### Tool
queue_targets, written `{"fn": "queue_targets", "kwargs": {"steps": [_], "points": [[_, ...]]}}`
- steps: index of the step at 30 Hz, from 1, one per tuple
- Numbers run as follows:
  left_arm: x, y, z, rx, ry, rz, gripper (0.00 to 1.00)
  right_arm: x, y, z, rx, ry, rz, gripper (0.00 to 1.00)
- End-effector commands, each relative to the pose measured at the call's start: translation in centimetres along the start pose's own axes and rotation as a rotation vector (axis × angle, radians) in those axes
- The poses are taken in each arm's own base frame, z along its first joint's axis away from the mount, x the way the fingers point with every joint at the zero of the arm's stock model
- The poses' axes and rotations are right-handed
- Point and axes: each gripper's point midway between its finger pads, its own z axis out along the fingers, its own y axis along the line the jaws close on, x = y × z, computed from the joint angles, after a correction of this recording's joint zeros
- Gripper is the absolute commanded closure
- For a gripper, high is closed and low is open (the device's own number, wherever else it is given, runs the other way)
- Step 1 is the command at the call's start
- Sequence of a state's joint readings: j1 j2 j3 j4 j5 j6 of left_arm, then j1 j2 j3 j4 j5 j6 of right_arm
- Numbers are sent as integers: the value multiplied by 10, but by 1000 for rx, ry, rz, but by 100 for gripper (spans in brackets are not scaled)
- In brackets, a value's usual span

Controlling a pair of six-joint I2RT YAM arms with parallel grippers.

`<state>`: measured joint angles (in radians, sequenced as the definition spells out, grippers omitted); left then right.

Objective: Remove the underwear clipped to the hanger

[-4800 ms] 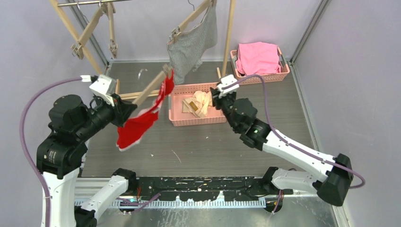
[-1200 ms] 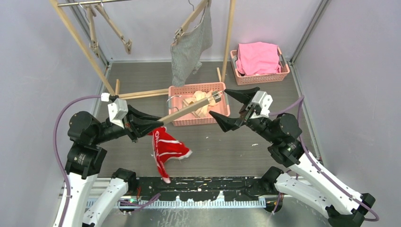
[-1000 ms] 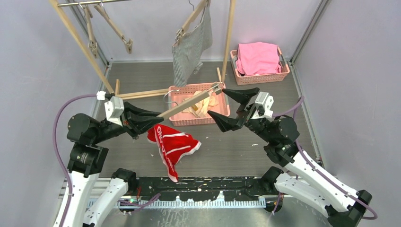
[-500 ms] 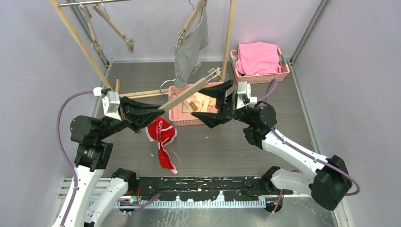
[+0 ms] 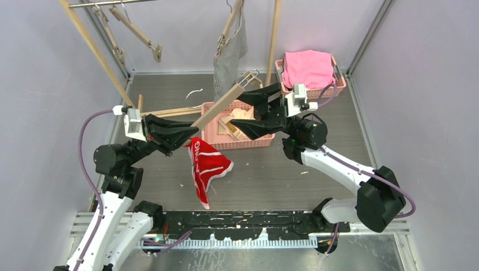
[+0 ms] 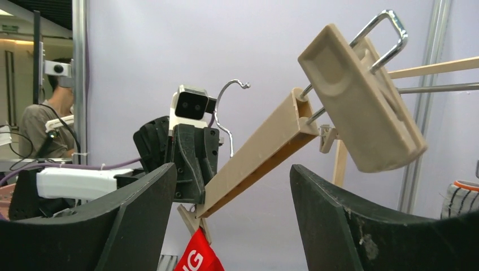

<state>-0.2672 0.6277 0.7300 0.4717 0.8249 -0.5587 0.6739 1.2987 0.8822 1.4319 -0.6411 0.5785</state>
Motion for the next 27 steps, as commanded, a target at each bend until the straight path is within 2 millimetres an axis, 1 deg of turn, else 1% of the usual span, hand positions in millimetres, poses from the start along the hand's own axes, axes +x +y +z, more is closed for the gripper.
{"fn": "queue_targets", "kwargs": {"steps": [1, 6, 10, 14, 20, 27], "points": [[-31, -13, 3, 49, -120, 72, 100, -40, 18, 9, -66, -123, -53, 21], [-38, -24, -1, 79, -159, 95, 100, -38, 16, 7, -58, -119, -54, 21], [-44, -31, -7, 71, -192, 123, 100, -35, 15, 7, -54, -113, -45, 22], [-45, -35, -9, 78, -189, 129, 100, -33, 14, 6, -50, -110, -38, 22], [-32, -32, -7, 98, -148, 84, 100, -32, 14, 8, -53, -104, -33, 22], [-13, -19, -4, 89, -119, 30, 100, -28, 15, 10, -61, -92, -15, 23]]}}
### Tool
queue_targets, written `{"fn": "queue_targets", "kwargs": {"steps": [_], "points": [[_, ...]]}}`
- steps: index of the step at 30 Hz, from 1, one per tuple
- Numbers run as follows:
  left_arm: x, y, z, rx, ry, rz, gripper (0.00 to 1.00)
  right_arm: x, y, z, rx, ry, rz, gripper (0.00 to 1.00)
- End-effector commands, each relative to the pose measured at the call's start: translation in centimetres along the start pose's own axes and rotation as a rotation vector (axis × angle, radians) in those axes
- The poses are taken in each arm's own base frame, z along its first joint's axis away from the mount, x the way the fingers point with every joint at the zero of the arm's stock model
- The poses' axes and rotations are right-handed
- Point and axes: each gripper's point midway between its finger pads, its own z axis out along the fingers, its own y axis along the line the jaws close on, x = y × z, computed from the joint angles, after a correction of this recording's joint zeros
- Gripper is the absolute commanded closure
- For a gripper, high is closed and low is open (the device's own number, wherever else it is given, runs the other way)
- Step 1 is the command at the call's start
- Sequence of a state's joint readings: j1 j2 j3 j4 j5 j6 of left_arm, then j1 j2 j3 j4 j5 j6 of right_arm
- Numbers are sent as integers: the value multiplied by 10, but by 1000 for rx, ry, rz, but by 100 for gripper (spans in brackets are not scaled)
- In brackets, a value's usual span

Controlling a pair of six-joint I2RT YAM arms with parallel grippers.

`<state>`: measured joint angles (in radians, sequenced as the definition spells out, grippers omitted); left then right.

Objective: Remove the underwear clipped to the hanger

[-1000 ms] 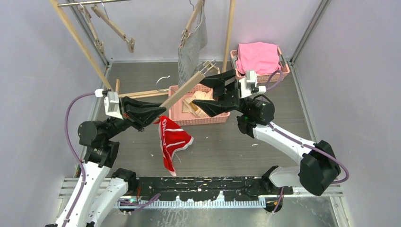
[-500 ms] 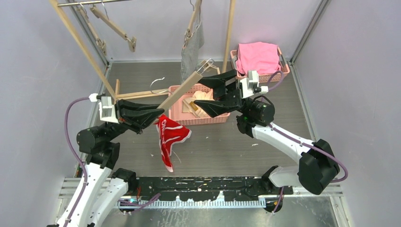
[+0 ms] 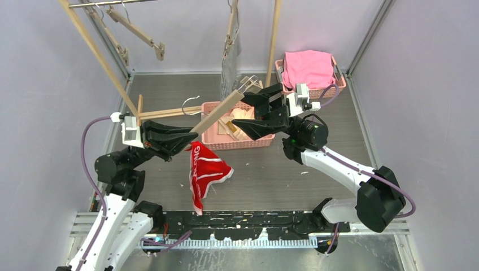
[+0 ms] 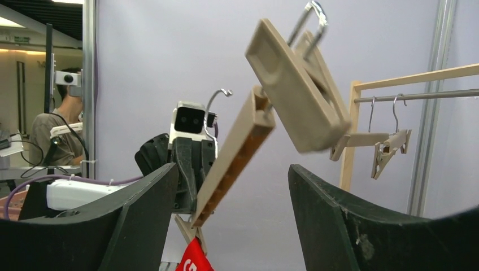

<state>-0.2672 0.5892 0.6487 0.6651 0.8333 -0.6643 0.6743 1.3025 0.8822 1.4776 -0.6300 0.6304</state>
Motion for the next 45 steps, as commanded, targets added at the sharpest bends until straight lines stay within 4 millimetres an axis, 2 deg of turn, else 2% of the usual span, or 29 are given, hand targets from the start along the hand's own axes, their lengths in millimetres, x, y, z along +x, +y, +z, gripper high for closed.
{"fn": "queue_targets", "kwargs": {"steps": [1, 11, 17, 25, 28, 30, 36, 39, 42, 45], "points": [[-7, -1, 3, 33, -48, 23, 100, -19, 11, 9, -50, -56, -40, 23], [-6, -3, 8, 88, -71, -26, 100, -13, 6, 11, -42, -52, -31, 24], [-1, -2, 8, 89, -70, -44, 100, -8, 2, 15, -38, -48, -5, 44], [4, -1, 13, 106, -83, -67, 100, -1, 2, 21, -52, -38, 17, 48], [4, 1, 15, 105, -92, -69, 100, 3, 2, 24, -52, -19, 28, 61], [3, 2, 16, 103, -95, -70, 100, 3, 2, 25, -49, -9, 33, 97], [-2, 2, 17, 94, -113, -59, 100, 0, 1, 24, -18, -3, 26, 99], [-5, 5, 18, 77, -114, -69, 80, -3, 5, 24, -29, -1, 26, 99], [-5, 5, 16, 61, -110, -43, 75, -6, 9, 23, -36, 0, 32, 99], [-2, 11, 14, 18, -90, -24, 63, -10, 13, 24, -41, 0, 30, 99]]}}
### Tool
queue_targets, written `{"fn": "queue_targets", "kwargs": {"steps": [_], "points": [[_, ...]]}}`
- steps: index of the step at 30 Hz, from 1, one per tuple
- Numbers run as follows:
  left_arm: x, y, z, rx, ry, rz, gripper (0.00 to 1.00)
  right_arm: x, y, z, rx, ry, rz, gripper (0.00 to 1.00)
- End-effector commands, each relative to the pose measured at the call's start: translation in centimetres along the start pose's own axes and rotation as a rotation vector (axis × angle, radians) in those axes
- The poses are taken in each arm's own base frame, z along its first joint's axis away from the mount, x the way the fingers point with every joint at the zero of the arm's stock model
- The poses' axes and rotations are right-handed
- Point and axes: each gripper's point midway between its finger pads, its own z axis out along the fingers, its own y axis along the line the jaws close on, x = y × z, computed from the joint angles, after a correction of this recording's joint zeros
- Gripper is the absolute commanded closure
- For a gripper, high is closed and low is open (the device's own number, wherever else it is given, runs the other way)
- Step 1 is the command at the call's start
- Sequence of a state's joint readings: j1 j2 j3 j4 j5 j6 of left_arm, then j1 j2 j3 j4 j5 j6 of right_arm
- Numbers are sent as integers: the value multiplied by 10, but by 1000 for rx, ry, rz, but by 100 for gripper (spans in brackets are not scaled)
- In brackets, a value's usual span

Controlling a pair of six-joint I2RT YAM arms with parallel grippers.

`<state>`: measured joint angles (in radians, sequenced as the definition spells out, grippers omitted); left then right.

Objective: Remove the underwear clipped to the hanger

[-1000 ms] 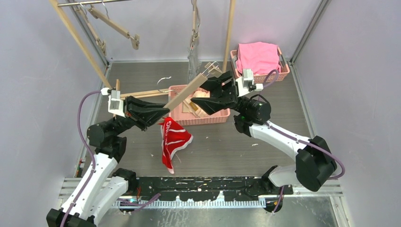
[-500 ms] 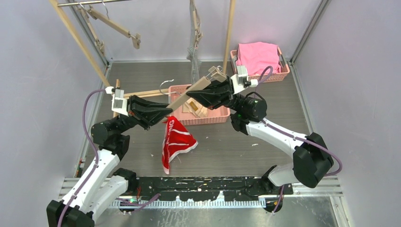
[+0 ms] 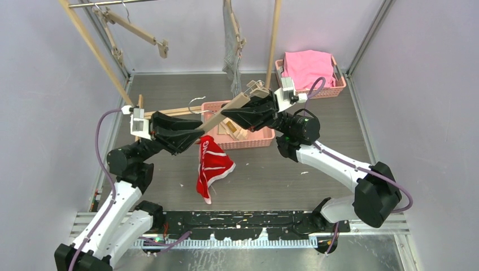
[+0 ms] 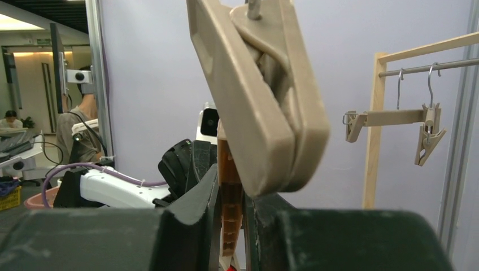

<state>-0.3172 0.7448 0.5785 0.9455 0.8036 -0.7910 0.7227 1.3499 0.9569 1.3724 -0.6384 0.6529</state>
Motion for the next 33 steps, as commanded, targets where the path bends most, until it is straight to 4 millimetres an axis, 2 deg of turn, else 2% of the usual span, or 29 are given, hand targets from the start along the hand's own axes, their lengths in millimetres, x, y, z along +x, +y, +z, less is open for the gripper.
{"fn": "queue_targets", "kwargs": {"steps": [1, 5, 13, 16, 21, 22, 24, 25, 26, 28, 31, 32, 33], "points": [[-19, -4, 1, -38, -38, 95, 61, -29, 18, 6, -43, -49, -78, 99], [-11, 4, -4, -94, 25, 127, 50, -30, 20, 5, -41, -43, -84, 99], [37, 36, -39, -288, 220, 161, 43, -39, 26, 5, -42, -55, -94, 99], [41, 36, -42, -291, 207, 155, 42, -39, 26, 5, -38, -46, -94, 99], [35, 30, -34, -245, 179, 149, 45, -34, 25, 4, -38, -41, -83, 99], [33, 29, -32, -232, 175, 150, 47, -33, 25, 4, -37, -40, -80, 99], [31, 26, -28, -202, 169, 153, 63, -32, 24, 3, -32, -41, -78, 99], [30, 23, -26, -183, 166, 158, 77, -31, 23, 3, -28, -39, -79, 99], [27, 21, -25, -172, 163, 161, 95, -30, 22, 3, -25, -38, -78, 99], [24, 17, -23, -151, 153, 172, 100, -28, 21, 2, -18, -33, -76, 99], [17, 9, -21, -124, 129, 196, 99, -27, 20, 1, -14, -29, -74, 99], [13, 7, -21, -123, 125, 204, 88, -27, 20, 1, -13, -31, -75, 99], [11, 5, -21, -123, 122, 207, 71, -27, 20, 1, -13, -30, -74, 99]]}}
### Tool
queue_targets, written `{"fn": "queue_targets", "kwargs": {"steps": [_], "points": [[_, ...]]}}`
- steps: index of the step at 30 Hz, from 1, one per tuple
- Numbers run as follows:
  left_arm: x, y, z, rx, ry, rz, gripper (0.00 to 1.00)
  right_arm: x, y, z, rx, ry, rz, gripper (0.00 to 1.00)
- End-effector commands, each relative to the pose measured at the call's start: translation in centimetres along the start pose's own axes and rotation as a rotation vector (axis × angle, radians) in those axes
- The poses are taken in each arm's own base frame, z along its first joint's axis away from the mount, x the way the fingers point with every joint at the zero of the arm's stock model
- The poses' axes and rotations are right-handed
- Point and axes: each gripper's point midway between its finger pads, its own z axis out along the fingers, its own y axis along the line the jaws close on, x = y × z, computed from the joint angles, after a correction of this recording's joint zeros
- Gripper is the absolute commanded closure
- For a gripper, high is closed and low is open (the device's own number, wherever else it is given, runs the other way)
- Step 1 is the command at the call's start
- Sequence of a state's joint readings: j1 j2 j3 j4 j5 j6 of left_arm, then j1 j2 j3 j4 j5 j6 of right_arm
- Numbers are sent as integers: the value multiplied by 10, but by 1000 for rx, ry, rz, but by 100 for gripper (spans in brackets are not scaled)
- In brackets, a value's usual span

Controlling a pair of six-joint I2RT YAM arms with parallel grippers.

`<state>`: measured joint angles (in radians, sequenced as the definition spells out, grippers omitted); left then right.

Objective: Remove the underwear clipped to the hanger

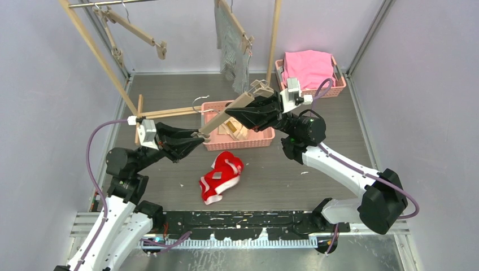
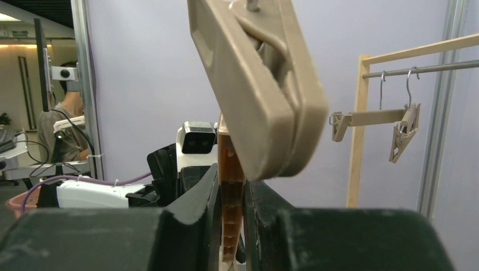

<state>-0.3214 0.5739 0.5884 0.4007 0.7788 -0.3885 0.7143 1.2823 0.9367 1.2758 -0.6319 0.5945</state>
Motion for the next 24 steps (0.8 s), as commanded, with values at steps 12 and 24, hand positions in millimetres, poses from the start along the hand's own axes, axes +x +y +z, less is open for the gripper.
{"fn": "queue_targets", "kwargs": {"steps": [12, 24], "points": [[-59, -24, 11, 107, -99, 84, 49, -22, 23, 4, -61, -62, -22, 99], [-47, -23, 23, 181, -62, -15, 60, -21, 21, 8, -66, -70, -23, 99]]}}
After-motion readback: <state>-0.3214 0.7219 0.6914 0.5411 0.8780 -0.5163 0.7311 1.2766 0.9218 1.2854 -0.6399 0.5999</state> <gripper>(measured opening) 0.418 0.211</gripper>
